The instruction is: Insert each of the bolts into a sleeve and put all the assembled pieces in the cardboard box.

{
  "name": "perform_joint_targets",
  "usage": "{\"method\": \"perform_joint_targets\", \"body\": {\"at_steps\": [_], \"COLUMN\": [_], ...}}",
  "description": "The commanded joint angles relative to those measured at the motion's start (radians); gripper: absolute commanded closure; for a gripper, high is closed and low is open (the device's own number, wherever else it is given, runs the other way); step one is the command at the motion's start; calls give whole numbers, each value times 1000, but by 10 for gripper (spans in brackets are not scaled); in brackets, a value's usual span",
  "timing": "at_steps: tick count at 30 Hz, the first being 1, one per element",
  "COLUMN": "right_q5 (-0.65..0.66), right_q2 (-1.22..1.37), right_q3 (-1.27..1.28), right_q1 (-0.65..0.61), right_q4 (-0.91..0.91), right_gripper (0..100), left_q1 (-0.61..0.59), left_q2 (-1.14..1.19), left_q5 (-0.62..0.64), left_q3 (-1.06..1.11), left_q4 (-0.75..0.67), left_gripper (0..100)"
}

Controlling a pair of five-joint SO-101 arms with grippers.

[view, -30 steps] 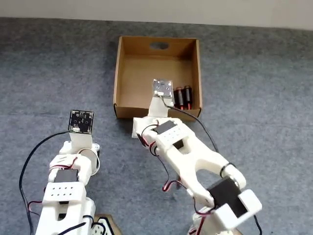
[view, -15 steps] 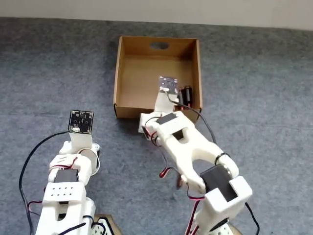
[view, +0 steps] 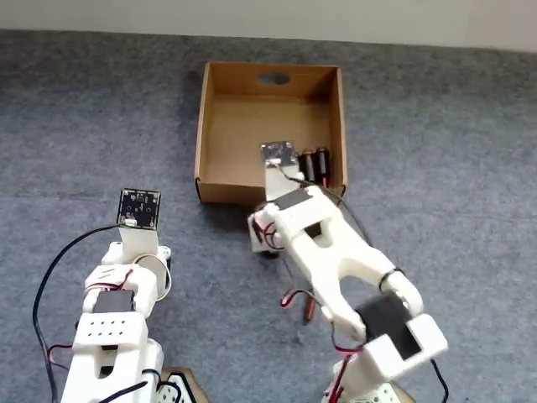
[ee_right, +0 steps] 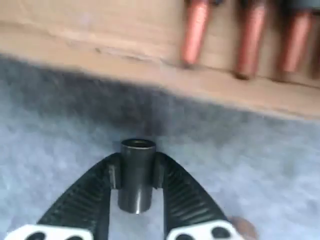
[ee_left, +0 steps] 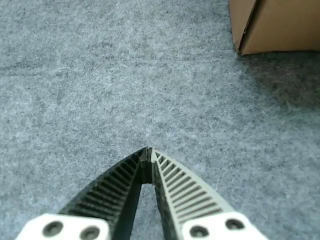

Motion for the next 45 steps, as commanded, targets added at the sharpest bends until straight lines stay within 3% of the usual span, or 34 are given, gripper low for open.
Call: {"method": "perform_joint_targets", "body": {"at_steps": [1,8,14,19,26,29,32,36,45], "right_q5": [84,313,517,569,571,574,660,736,773], "right_q2": [-214,-470,-433,-360,-343,-341,-337,-334,-334], "right_q3": [24,119,269,323,286,248,240,246,318], "right_q1": [82,426,618,634,634,634,634,664,719], "right_q4": [88,133,133,140,213,277,311,308,217], "right_gripper": [994,993,990,980,803,805,805,805,805], "left_q1": [13,13,13,13,13,13,13,13,13], "left_q2": [-8,-8,-8,-8,-8,-8,-8,-8,-8], "left_q5": [-9,-9,-9,-9,-9,-9,-9,-9,-9], "left_q3": [-7,-7,-7,-7,-7,-7,-7,-5,-5], "left_q4": [-18,-18,-18,-18,-18,-18,-18,-18,-18], "left_gripper": [992,992,992,992,992,992,992,992,992]}}
